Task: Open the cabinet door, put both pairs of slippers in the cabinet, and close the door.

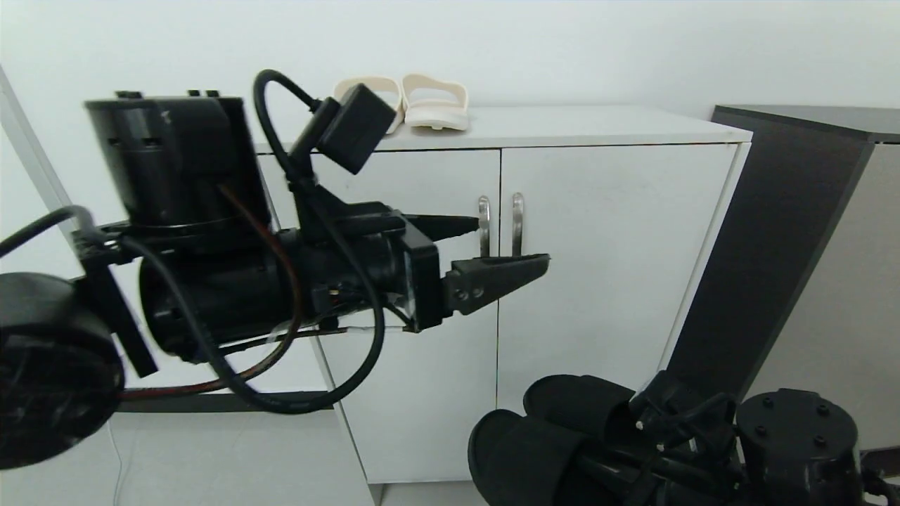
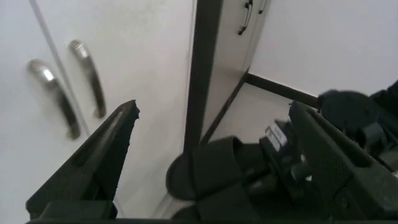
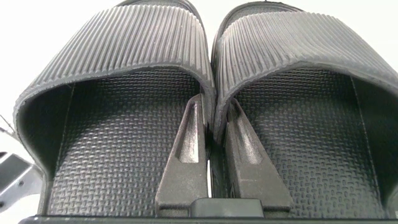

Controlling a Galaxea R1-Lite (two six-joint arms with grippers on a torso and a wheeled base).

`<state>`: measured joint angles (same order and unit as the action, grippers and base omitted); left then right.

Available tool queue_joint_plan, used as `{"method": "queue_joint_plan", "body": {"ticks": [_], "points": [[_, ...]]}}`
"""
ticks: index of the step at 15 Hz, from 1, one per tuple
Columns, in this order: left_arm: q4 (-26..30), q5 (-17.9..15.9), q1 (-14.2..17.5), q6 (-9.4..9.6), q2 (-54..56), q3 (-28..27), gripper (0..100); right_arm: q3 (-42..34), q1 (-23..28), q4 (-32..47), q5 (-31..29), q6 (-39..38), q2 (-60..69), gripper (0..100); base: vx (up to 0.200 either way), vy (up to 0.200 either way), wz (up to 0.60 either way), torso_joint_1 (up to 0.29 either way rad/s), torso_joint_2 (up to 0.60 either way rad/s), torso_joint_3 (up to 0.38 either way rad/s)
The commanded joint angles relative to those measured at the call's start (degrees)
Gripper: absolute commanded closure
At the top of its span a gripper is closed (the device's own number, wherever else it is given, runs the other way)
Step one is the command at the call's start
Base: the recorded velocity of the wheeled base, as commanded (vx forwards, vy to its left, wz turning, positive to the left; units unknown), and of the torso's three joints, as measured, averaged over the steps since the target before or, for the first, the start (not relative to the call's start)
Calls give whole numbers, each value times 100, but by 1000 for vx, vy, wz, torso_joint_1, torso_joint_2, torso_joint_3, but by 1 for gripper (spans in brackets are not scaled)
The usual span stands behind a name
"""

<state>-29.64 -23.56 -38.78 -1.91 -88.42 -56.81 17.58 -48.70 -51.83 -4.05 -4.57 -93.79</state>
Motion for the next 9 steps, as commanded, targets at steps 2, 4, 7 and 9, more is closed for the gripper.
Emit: {"method": "queue_joint_plan", "body": {"ticks": [2, 4, 7, 9], "points": [[98, -271, -156, -222, -747, -586, 0, -9, -8, -11, 0, 0, -60, 100, 0, 0, 0, 0, 0, 0], [81, -922, 28, -705, -879, -735, 0, -9, 1, -55, 0, -9, -60, 100, 0, 0, 0, 0, 0, 0], [81, -1291, 169, -1092, -888, -876, 0, -9, 1, -55, 9, -35, -78, 100, 0, 0, 0, 0, 0, 0], [81, -1238, 195, -1188, -1107, -1034, 0, -26, 1, -55, 18, -35, -78, 100, 0, 0, 0, 0, 0, 0]]}}
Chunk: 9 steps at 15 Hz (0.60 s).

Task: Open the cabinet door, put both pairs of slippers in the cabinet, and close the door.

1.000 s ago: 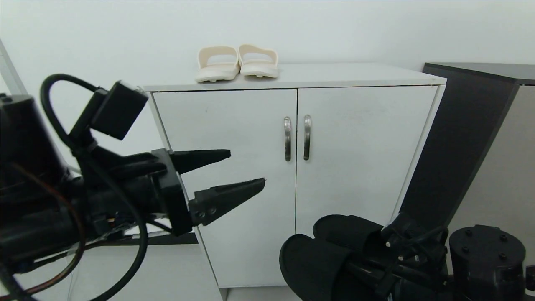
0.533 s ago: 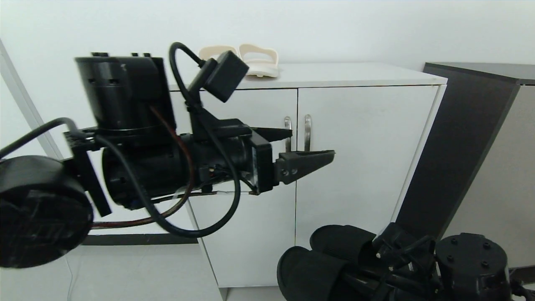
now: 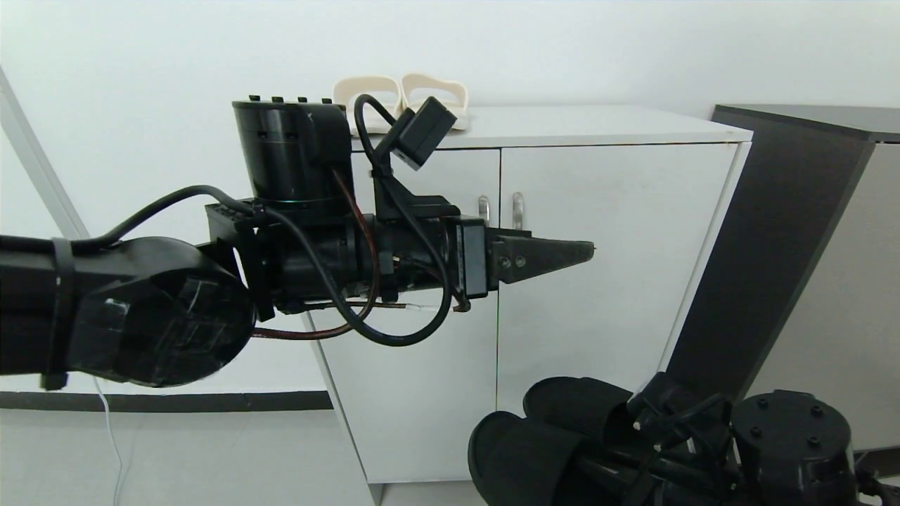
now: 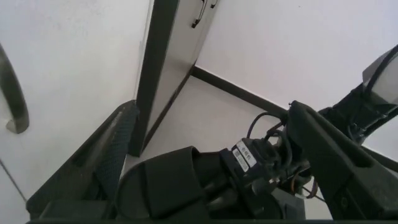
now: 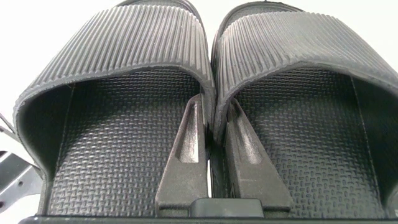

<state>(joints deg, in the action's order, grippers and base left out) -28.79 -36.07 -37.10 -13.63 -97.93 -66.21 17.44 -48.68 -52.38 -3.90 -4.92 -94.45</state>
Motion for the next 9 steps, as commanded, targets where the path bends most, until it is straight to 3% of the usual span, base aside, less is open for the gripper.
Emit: {"method": "queue_joint_plan", "body": {"ticks": [1, 3, 5, 6, 7, 9], "points": [[5, 92, 80, -17, -236, -191, 0, -4, -1, 9, 3, 0, -29, 100, 0, 0, 0, 0, 0, 0], [14, 338, 80, -8, -411, -393, 0, -4, -1, 0, 47, 9, -82, 100, 0, 0, 0, 0, 0, 0], [32, 847, 80, -8, -754, -753, 0, -4, -1, 0, 39, 9, -73, 100, 0, 0, 0, 0, 0, 0], [32, 847, 80, -8, -754, -753, 0, -4, -1, 0, 39, 9, -73, 100, 0, 0, 0, 0, 0, 0], [58, 1225, 80, -17, -974, -947, 0, -4, -1, 0, 39, 18, -73, 100, 0, 0, 0, 0, 0, 0], [58, 1586, 71, -17, -1071, -1008, 0, -4, -1, 0, 39, 9, -91, 100, 0, 0, 0, 0, 0, 0]]}}
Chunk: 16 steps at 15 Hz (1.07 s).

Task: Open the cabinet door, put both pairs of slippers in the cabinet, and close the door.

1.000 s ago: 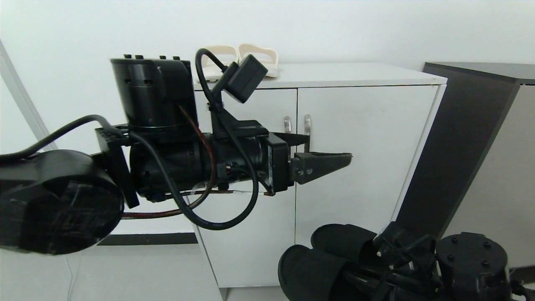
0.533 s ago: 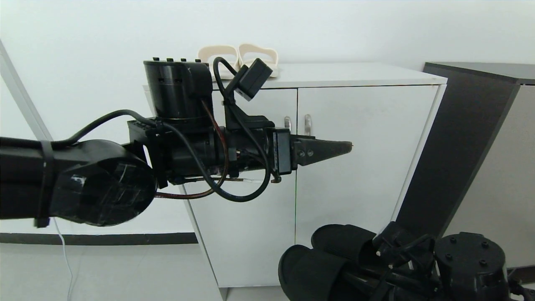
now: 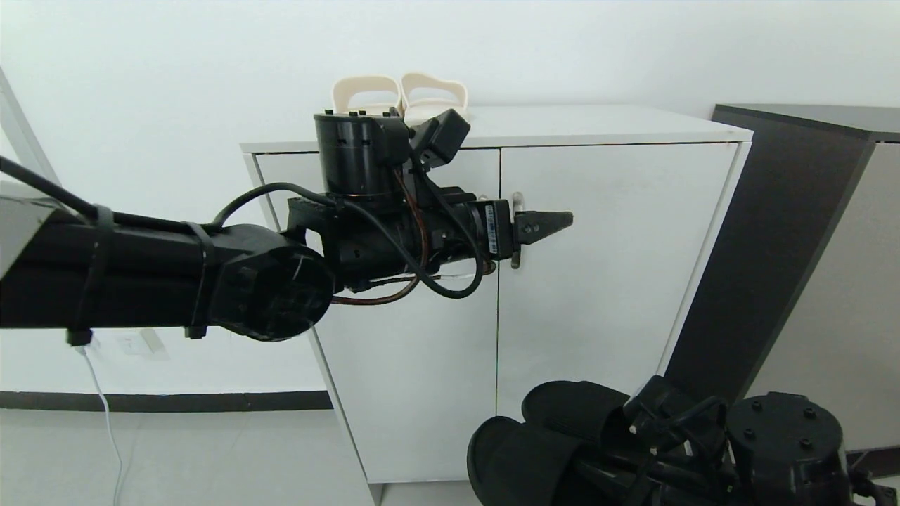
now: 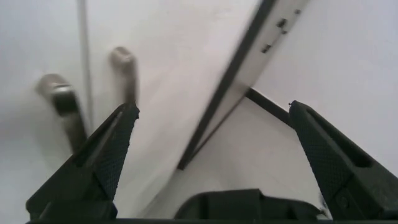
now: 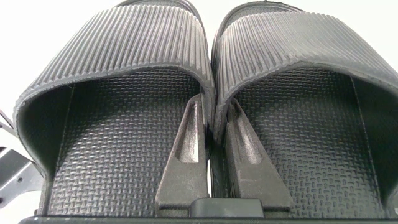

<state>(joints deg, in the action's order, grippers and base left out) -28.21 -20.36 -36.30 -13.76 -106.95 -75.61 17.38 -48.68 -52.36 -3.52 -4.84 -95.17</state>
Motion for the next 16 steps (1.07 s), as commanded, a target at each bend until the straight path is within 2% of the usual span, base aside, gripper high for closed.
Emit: {"method": "queue_joint_plan", "body": {"ticks": [1, 14, 15, 16], "points": [[-9, 173, -8, -4, -168, -68, 0, 2, -1, -2, 10, 1, -28, 100, 0, 0, 0, 0, 0, 0], [-18, 137, -8, -21, -582, -288, 0, 2, -1, -11, 10, 1, -107, 100, 0, 0, 0, 0, 0, 0], [-18, 137, -8, -21, -582, -297, 100, 2, -1, -11, 10, 1, -107, 100, 0, 0, 0, 0, 0, 0], [-18, 137, -8, -21, -564, -288, 100, -7, -10, -11, 10, 1, -107, 100, 0, 0, 0, 0, 0, 0]]}}
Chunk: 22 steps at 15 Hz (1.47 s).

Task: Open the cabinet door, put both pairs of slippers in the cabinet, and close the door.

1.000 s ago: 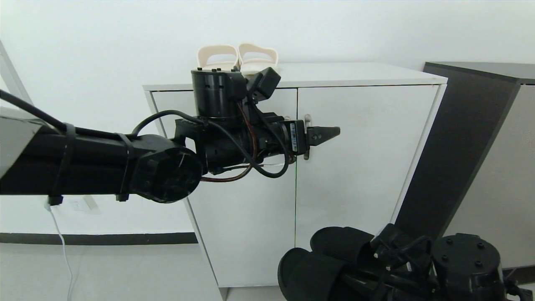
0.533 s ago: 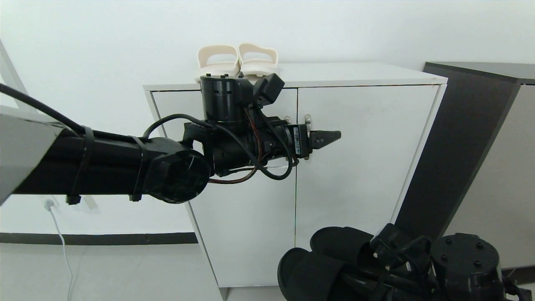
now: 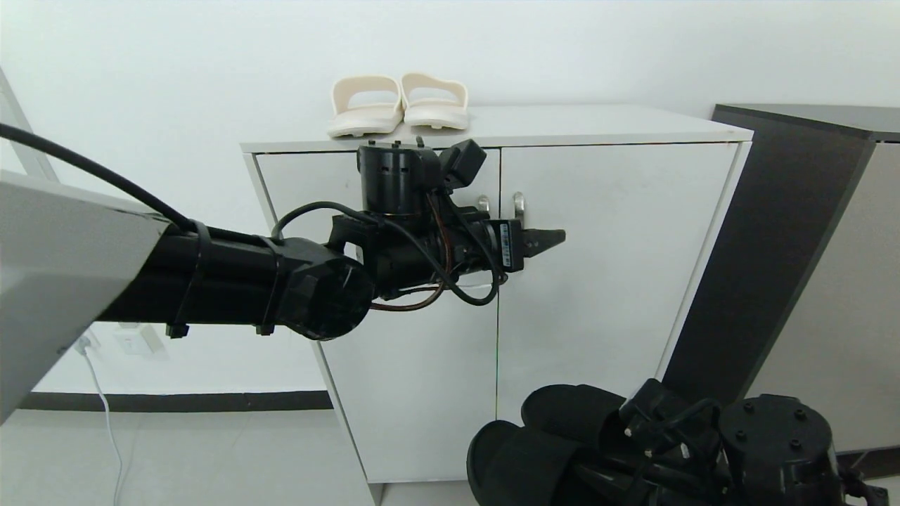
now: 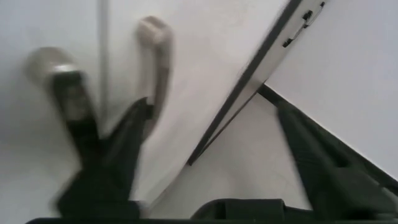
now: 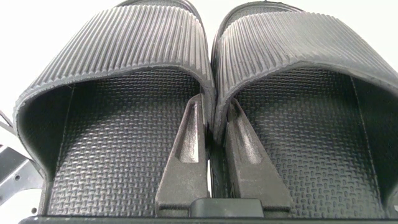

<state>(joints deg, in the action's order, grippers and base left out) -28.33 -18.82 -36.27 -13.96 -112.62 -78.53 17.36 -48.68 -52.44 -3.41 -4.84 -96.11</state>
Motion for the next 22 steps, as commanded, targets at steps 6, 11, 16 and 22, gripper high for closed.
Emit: {"method": "queue_joint_plan", "body": {"ticks": [6, 11, 16, 22], "points": [[-164, -34, -38, -292, 609, 752, 100, -602, 16, -776, 851, 36, 22, 100, 0, 0, 0, 0, 0, 0], [-410, -69, -293, -292, 1427, 1894, 100, -716, 16, -811, 1036, 176, 22, 100, 0, 0, 0, 0, 0, 0], [-445, -78, 93, -327, 1708, 2255, 100, -716, -10, -811, 1036, 176, 13, 100, 0, 0, 0, 0, 0, 0], [-683, -78, 260, -388, 1119, 1780, 100, -857, -89, -820, 1044, 273, 40, 100, 0, 0, 0, 0, 0, 0]]}}
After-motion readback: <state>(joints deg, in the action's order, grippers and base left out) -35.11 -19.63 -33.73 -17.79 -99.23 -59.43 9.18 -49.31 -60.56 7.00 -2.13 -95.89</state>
